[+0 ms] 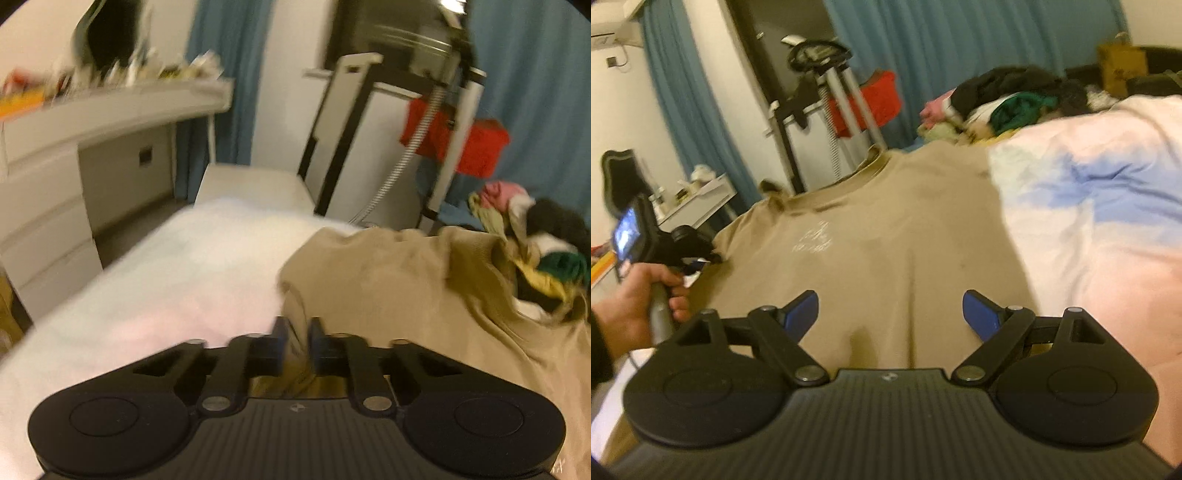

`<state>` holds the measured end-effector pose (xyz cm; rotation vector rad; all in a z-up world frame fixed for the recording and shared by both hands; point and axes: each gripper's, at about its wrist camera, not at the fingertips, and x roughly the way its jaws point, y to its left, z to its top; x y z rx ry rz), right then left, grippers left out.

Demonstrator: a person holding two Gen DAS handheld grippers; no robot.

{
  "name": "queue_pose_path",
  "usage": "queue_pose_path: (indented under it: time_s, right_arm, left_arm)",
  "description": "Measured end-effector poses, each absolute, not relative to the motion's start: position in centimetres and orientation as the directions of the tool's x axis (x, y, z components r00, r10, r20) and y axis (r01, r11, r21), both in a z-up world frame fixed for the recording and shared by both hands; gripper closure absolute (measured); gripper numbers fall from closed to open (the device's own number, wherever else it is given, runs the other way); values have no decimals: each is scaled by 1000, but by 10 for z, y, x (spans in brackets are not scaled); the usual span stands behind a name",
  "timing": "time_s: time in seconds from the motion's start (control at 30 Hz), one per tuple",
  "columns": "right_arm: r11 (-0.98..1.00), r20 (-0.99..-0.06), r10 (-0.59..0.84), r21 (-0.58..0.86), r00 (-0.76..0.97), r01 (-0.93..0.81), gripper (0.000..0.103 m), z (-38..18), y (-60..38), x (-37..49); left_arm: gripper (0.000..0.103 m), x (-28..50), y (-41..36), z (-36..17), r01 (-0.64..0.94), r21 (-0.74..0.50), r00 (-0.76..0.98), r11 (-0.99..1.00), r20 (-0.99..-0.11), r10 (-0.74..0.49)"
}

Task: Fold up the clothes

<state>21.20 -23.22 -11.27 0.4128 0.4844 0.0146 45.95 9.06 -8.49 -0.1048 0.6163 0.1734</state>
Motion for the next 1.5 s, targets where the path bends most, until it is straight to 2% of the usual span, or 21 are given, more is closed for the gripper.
queue_pose_path:
  time_s: [0.07, 0.13, 0.2, 0.3, 0.37, 0.43, 0.47, 0.53, 0.57, 0.6, 0.67, 0.77, 0.9, 0.97, 1.03, 1.07, 1.1, 1.2, 1.3, 1.43, 1.5]
  right_arm:
    - [915, -443, 95, 391, 892, 96, 16, -111, -235, 210]
    - [913, -436, 80, 393, 896, 110, 16, -110, -238, 208]
    - [898, -431, 101, 428, 897, 104, 16, -110, -243, 205]
    - [890, -437, 111, 444, 893, 107, 16, -109, -246, 204]
    - [884, -441, 125, 455, 888, 101, 16, -109, -247, 204]
    - [879, -446, 140, 467, 884, 96, 16, -108, -248, 205]
    - [876, -448, 148, 473, 882, 94, 16, -108, -249, 205]
    - [870, -453, 162, 484, 877, 89, 16, -108, -250, 206]
    - [867, -455, 170, 490, 874, 86, 16, -108, -250, 206]
    - [864, -457, 177, 496, 872, 84, 16, -108, -251, 207]
    - [867, -453, 180, 492, 873, 77, 16, -106, -249, 207]
    - [870, -455, 183, 487, 871, 71, 16, -106, -247, 207]
    - [877, -473, 178, 475, 863, 80, 16, -112, -248, 206]
    - [883, -485, 171, 462, 858, 85, 16, -115, -247, 208]
    - [888, -495, 166, 451, 853, 89, 16, -118, -246, 209]
    - [890, -500, 163, 446, 851, 91, 16, -119, -245, 210]
    - [893, -504, 160, 440, 849, 92, 16, -120, -244, 212]
    - [900, -513, 153, 425, 845, 95, 16, -122, -241, 214]
    - [904, -521, 148, 415, 841, 98, 16, -123, -238, 219]
    - [921, -529, 134, 379, 838, 92, 16, -125, -232, 220]
    - [928, -533, 127, 361, 836, 89, 17, -126, -229, 220]
  left_arm:
    - [98, 449, 56, -78, -82, 117, 842, 990, -524, 131]
    - [98, 431, 15, -79, 63, 281, 880, 958, -468, 79]
    - [98, 413, -25, -92, 220, 400, 886, 890, -464, -10]
    - [98, 390, -70, -122, 402, 474, 836, 784, -540, -102]
    - [103, 380, -88, -139, 461, 493, 805, 738, -583, -114]
    - [103, 369, -96, -143, 482, 519, 804, 707, -581, -121]
    - [101, 364, -97, -143, 493, 517, 800, 699, -585, -131]
    - [89, 361, -84, -130, 521, 451, 773, 725, -609, -177]
    - [72, 359, -76, -123, 520, 414, 766, 747, -614, -193]
    - [60, 356, -68, -115, 508, 380, 767, 773, -608, -206]
    - [57, 352, -49, -103, 475, 314, 778, 822, -587, -226]
    - [44, 367, -19, -94, 388, 245, 812, 888, -547, -204]
    - [42, 403, 9, -97, 266, 132, 831, 955, -533, -157]
    - [42, 423, 16, -102, 229, 89, 830, 969, -538, -147]
    - [49, 435, 18, -107, 216, 41, 824, 976, -544, -160]
    - [78, 442, 20, -110, 226, 2, 812, 974, -553, -188]
    - [91, 449, 24, -110, 235, -33, 794, 971, -570, -212]
    - [94, 468, 45, -98, 222, -62, 773, 973, -597, -214]
    - [95, 493, 85, -67, 136, -56, 792, 989, -594, -142]
    - [94, 520, 144, -33, -114, 65, 818, 991, -560, 131]
    - [86, 528, 173, -24, -241, 113, 807, 964, -528, 264]
